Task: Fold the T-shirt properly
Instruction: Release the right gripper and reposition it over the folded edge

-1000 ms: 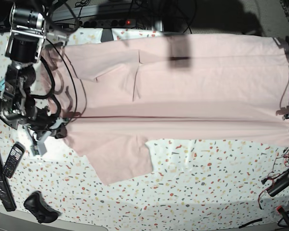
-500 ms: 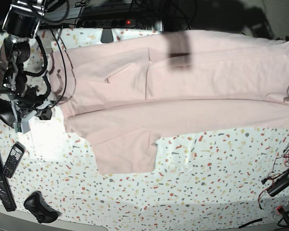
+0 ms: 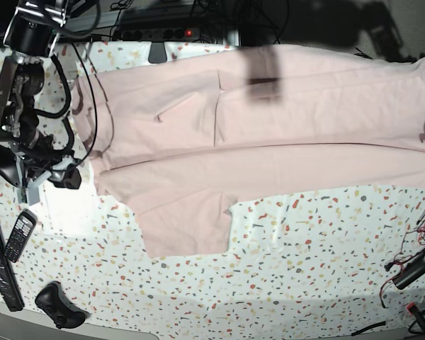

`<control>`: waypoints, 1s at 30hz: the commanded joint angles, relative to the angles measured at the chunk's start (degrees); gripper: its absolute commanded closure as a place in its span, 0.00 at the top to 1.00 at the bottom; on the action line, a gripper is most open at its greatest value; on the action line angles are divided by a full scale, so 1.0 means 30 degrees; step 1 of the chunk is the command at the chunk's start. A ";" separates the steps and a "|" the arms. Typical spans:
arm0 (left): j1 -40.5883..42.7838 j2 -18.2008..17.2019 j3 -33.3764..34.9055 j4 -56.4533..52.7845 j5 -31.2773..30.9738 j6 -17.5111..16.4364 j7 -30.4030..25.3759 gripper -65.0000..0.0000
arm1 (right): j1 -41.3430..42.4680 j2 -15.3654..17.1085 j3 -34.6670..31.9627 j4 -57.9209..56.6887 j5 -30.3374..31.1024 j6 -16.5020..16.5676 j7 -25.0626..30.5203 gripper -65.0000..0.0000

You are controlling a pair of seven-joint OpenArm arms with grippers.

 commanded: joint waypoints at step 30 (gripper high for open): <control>-0.0576 0.2106 -0.0219 0.0372 0.1122 0.0000 -0.1428 0.19 | 1.3682 -0.3031 -0.5348 -1.4069 -0.5785 -0.0896 0.0736 0.34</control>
